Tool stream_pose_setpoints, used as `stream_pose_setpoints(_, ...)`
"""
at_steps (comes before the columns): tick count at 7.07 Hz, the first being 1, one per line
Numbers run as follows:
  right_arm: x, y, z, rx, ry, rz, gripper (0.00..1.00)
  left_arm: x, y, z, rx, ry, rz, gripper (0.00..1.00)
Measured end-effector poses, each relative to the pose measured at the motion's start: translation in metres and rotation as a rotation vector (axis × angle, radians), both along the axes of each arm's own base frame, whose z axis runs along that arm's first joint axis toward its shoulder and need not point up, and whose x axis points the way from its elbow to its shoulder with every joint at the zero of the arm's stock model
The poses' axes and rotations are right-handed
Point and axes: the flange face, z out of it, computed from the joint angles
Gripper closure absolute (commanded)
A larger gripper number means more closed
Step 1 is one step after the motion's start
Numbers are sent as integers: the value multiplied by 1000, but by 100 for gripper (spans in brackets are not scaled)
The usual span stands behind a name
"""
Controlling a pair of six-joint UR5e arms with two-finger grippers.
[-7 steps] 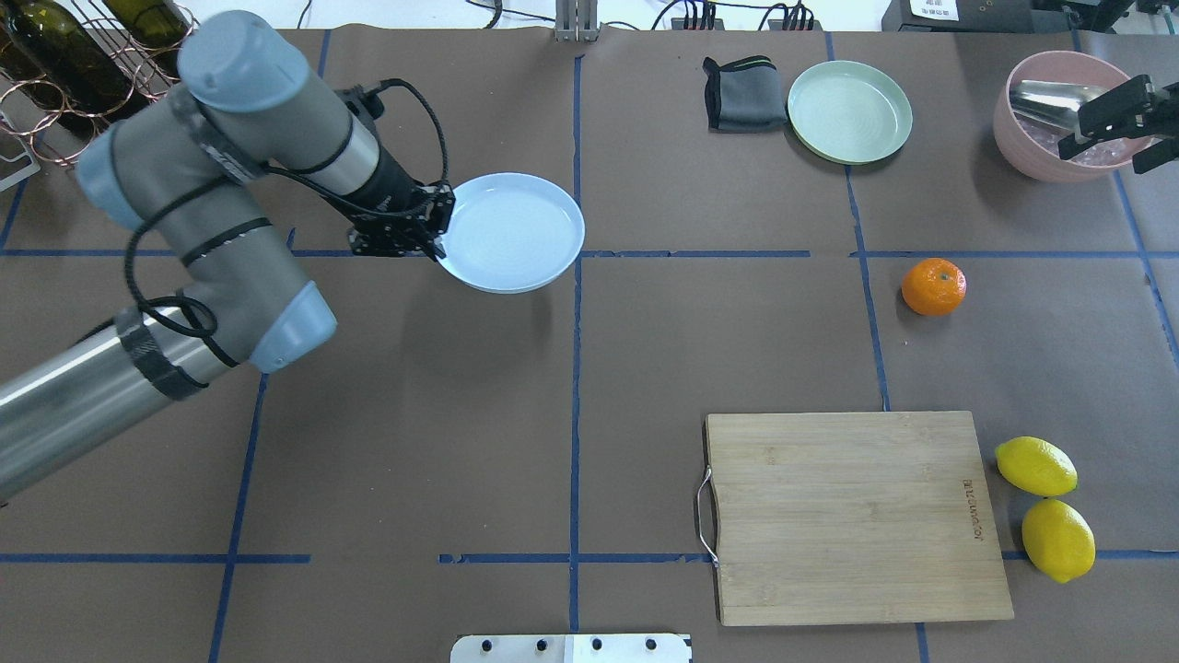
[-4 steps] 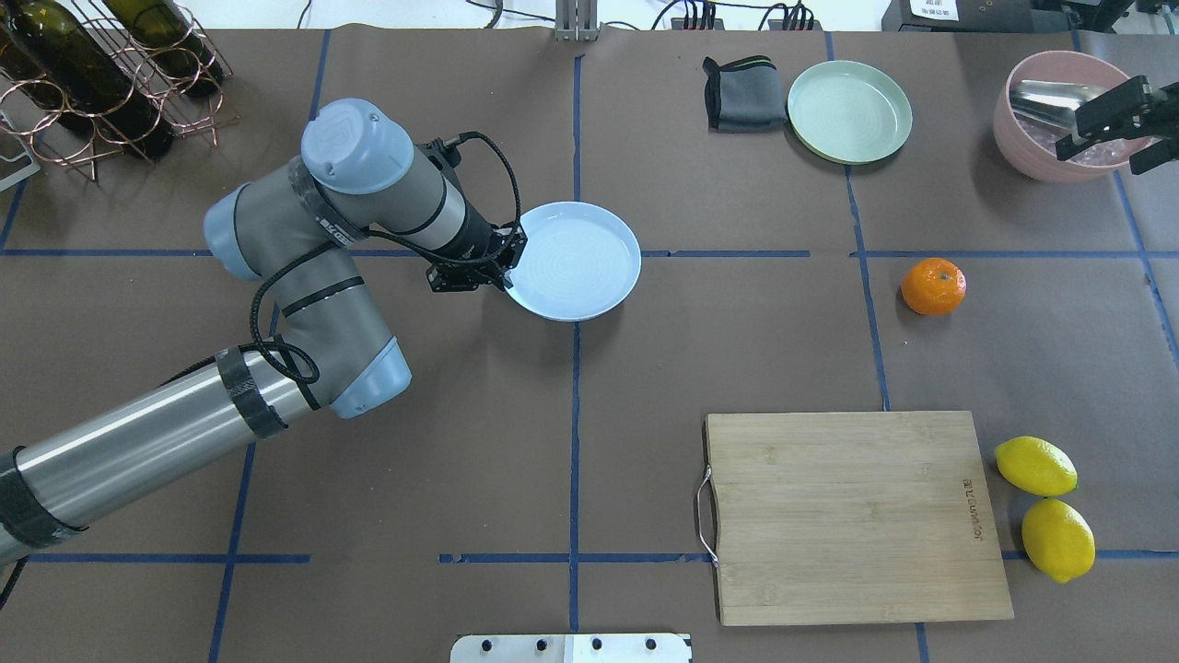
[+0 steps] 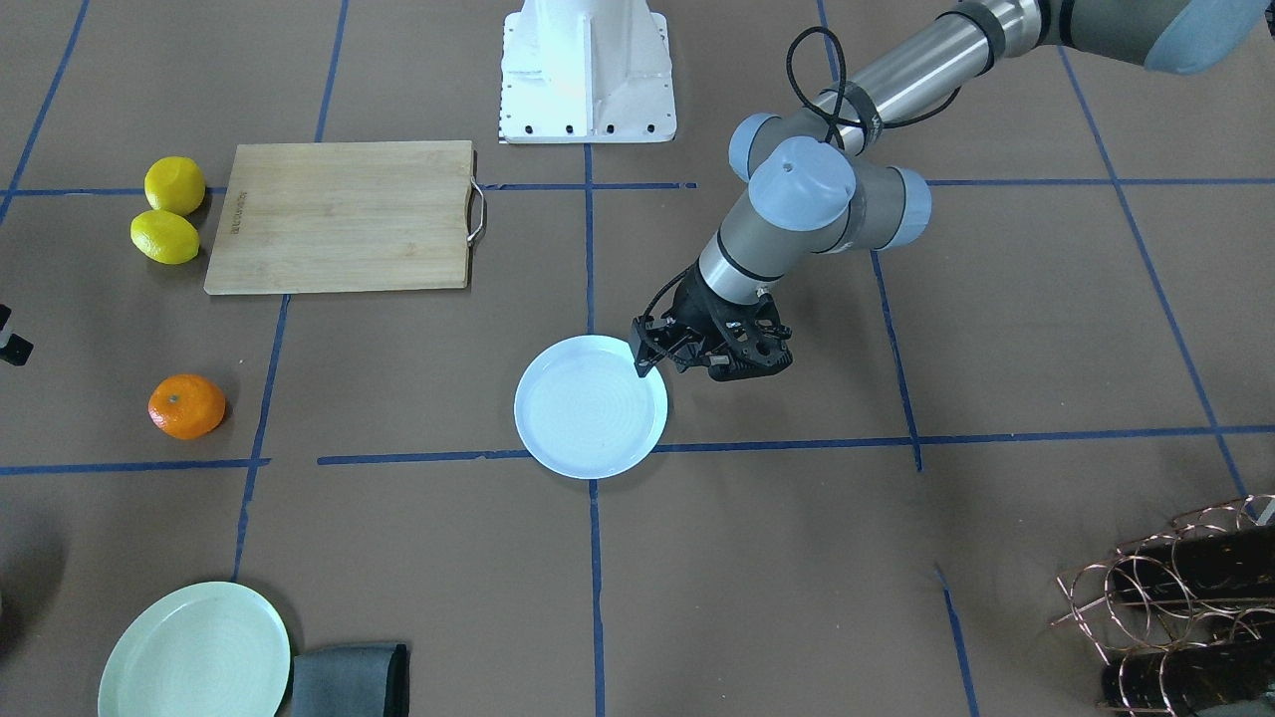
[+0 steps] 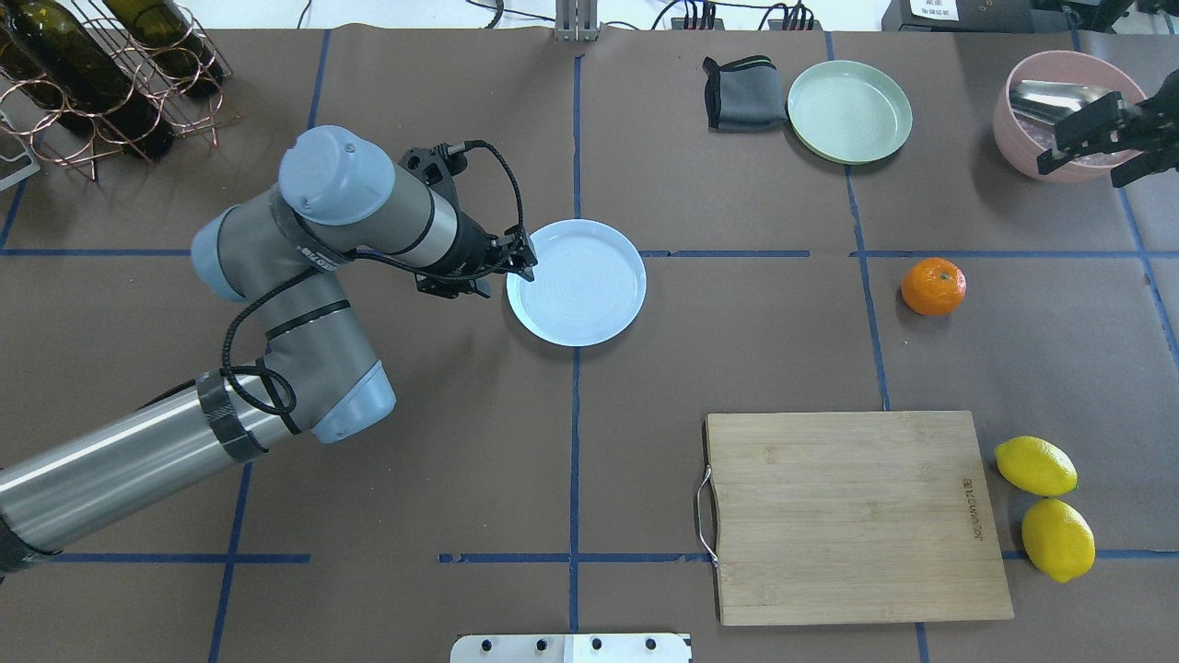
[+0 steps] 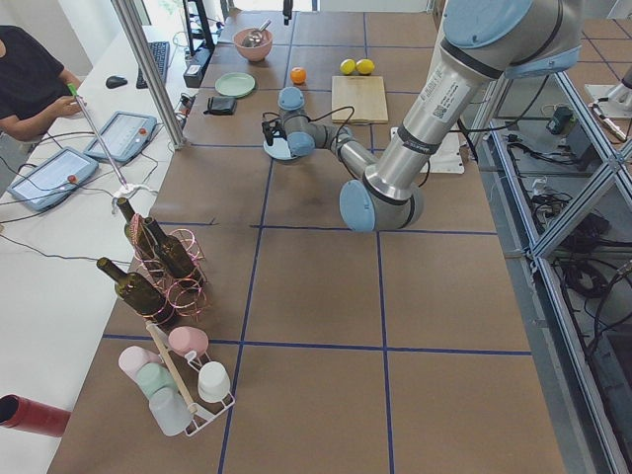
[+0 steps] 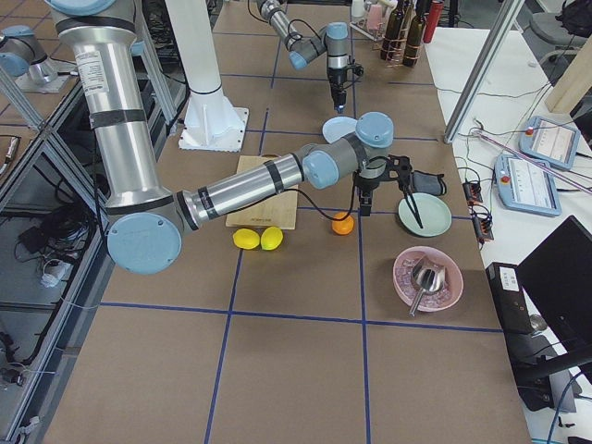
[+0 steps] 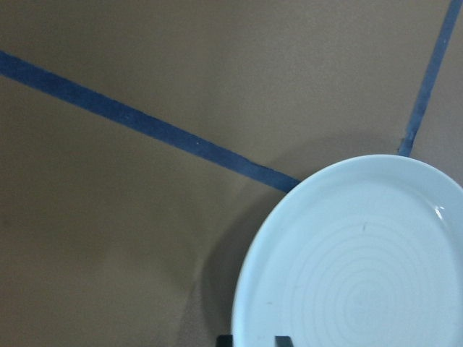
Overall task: Pick orange to plate
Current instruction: 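Slide the light blue plate with the left gripper toward the table center, then release the plate and raise the left arm while the right gripper descends onto the orange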
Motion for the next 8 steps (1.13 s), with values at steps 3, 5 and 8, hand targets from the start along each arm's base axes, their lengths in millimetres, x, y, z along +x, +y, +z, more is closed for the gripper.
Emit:
stream_pose_setpoints(3, -99, 21, 7, 20, 107, -8, 0, -91, -46, -4, 142, -142, -11, 0)
stream_pose_setpoints(5, -143, 34, 23, 40, 171, -31, 0, -137, -68, -5, 162, -227, -6, 0)
stream_pose_setpoints(8, -175, 34, 59, 27, 214, -65, 0, -148, -73, -4, 163, -243, -6, 0)
